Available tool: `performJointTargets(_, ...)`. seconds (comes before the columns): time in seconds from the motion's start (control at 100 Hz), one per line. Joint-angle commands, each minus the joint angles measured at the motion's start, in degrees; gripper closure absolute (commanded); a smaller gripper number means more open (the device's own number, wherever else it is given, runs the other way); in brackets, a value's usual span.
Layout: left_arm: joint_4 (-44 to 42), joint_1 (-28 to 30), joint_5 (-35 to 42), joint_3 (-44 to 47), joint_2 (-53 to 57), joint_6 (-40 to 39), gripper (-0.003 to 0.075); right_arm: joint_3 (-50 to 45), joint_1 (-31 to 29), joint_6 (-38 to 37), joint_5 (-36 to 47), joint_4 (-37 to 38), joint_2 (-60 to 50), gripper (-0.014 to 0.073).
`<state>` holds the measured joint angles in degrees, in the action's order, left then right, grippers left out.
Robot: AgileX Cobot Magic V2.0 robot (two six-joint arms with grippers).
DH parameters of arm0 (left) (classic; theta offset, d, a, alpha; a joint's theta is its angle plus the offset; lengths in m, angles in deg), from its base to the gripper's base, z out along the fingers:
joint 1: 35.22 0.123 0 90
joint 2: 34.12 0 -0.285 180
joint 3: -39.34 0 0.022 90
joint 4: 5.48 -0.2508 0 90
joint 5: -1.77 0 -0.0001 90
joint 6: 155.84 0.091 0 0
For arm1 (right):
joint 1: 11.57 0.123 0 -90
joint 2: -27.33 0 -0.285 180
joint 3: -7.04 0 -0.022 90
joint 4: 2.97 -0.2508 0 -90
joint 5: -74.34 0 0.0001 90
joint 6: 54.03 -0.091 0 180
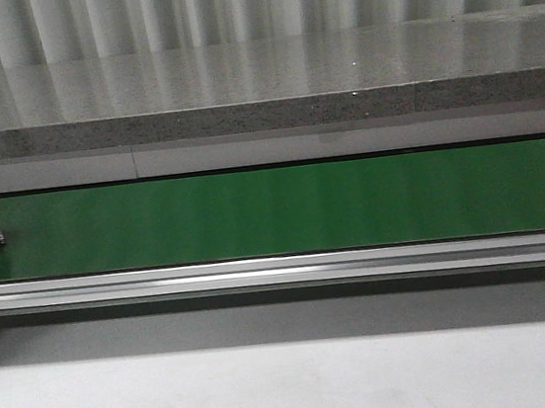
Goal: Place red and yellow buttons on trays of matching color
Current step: 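Move the left gripper to a yellow button in the pile and grasp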
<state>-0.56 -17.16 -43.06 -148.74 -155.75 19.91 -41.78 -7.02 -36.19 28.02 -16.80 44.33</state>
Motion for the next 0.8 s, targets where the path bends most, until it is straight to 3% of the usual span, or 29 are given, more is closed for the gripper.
performJointTargets(0.0, 1.0, 0.0, 5.8, -1.7, 1.6, -0.6, 0.0217, 1.4, 0.2, 0.6, 3.6, -0.3, 0.6, 0.0659)
performJointTargets(0.13, 1.4, 0.0, 7.7, -1.7, 0.3, -0.6, 0.0283, 1.4, 0.2, 0.6, 3.6, -0.3, 0.6, 0.0659)
performJointTargets(0.3, 1.4, 0.0, 7.8, -1.7, 0.3, -0.6, 0.0479, 1.4, 0.2, 0.6, 3.6, -0.3, 0.6, 0.0659)
performJointTargets(0.44, 1.2, -0.2, 6.9, -1.7, 0.7, -0.4, 0.0589, 1.4, 0.2, 0.6, 3.6, -0.3, 0.6, 0.0659)
performJointTargets(0.79, -1.6, -1.9, 5.8, 7.7, 15.0, 5.1, 0.0618, 1.4, 0.2, 0.6, 3.6, -0.3, 0.6, 0.0659)
